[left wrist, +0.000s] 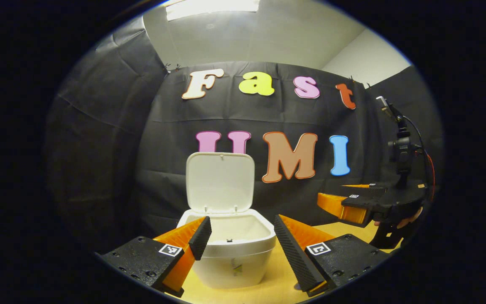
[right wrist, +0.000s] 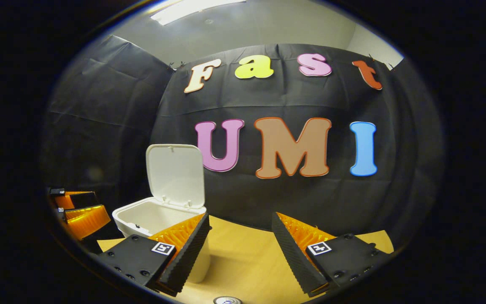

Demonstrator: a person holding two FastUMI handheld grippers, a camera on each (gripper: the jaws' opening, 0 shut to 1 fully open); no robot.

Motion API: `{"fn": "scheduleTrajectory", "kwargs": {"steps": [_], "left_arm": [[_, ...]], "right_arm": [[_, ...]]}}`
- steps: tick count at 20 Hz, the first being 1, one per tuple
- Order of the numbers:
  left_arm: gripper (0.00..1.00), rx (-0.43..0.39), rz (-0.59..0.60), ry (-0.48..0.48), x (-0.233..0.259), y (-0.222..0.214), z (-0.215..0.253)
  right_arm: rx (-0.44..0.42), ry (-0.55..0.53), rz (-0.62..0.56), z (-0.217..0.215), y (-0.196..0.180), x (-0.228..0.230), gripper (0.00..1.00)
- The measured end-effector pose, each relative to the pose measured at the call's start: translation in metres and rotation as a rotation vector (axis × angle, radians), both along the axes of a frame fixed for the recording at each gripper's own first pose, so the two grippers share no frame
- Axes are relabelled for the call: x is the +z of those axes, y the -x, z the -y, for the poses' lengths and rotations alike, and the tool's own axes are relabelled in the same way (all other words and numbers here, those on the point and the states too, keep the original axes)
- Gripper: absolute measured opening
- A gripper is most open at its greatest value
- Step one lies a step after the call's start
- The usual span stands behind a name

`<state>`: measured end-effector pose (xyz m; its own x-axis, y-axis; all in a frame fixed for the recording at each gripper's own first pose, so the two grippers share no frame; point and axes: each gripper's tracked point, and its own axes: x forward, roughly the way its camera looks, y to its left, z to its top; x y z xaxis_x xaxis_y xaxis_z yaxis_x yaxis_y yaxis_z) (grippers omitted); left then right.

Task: Press the lid of the desktop garbage bin to open it, pick up the crumpled paper on the desktop and throw it into the bin, then pick up the pop can on the desktop and drop it into the bin, and finally close the garbage bin lid.

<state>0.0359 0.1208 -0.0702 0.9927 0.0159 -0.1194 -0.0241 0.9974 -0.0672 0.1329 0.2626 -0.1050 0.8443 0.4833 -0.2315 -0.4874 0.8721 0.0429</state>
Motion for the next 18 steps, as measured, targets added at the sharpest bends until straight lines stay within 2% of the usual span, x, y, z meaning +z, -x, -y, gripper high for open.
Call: {"fn": "scheduleTrajectory", "kwargs": {"steps": [5, 9, 13, 14, 18], "left_arm": [[0.93, -0.12, -0.022, 0.04, -0.011, -0.017, 0.059], [0.91, -0.204, -0.087, 0.086, -0.035, -0.027, 0.102], [0.92, -0.262, -0.171, 0.117, -0.07, -0.031, 0.137], [0.92, -0.272, -0.19, 0.116, -0.079, -0.031, 0.143], [0.92, -0.294, -0.267, 0.111, -0.113, -0.03, 0.16]], "right_arm": [[-0.132, 0.025, -0.013, 0.08, -0.001, -0.006, 0.98], [-0.233, 0.039, -0.033, 0.139, 0.002, -0.013, 0.98], [-0.324, 0.057, -0.057, 0.189, 0.008, -0.019, 1.0], [-0.343, 0.062, -0.061, 0.2, 0.01, -0.019, 0.98], [-0.404, 0.078, -0.086, 0.233, 0.018, -0.026, 0.98]]}}
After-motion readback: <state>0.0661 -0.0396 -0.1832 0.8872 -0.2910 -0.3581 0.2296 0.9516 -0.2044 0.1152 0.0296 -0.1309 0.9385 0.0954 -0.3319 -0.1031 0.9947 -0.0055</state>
